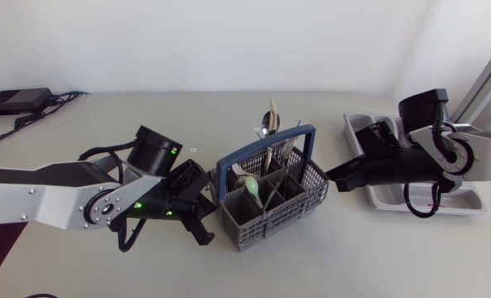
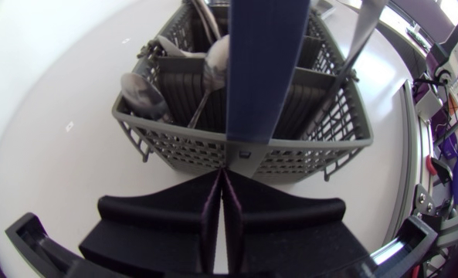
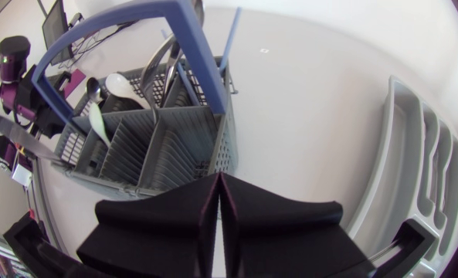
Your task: Sort the cutlery from the basket into the organizer compartments.
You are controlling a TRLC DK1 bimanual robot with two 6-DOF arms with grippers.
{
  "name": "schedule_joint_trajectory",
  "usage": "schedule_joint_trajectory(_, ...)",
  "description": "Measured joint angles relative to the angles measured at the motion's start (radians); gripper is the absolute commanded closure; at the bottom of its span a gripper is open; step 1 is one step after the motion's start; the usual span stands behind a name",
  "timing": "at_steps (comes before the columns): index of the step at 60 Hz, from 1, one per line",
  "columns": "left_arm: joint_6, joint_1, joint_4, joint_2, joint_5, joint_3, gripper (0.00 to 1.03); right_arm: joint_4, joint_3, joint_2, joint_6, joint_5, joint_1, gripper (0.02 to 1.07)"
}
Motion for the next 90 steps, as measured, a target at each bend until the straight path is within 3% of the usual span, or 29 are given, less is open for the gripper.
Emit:
schedule_joint_trajectory(15, 0.034, 0.109, 0.062, -0.021, 0.031, -0.034, 1.00, -0.056, -0.013, -0.094, 0.025, -0.013, 0.166, 1.01)
schedule_joint_trajectory(27, 0.055, 0.163, 0.106, -0.019, 0.042, -0.037, 1.00, -0.045, -0.012, -0.071, 0.052, 0.022, 0.196, 1.01)
schedule_joint_trajectory(43, 0.056, 0.158, 0.078, -0.036, 0.080, -0.037, 1.00, -0.075, -0.012, -0.202, 0.049, 0.037, 0.058, 1.01)
schedule_joint_trajectory(57, 0.056, 0.120, 0.076, -0.046, 0.083, -0.037, 1.00, -0.031, -0.026, -0.077, 0.035, 0.098, 0.014, 1.01)
schedule_joint_trajectory(75, 0.056, 0.123, 0.082, -0.005, 0.083, -0.030, 1.00, -0.010, -0.046, -0.013, 0.040, 0.117, 0.111, 1.01)
schedule_joint_trajectory(90, 0.069, 0.224, 0.101, 0.047, 0.098, 0.003, 1.00, -0.010, -0.032, 0.008, 0.094, 0.160, 0.229, 1.01)
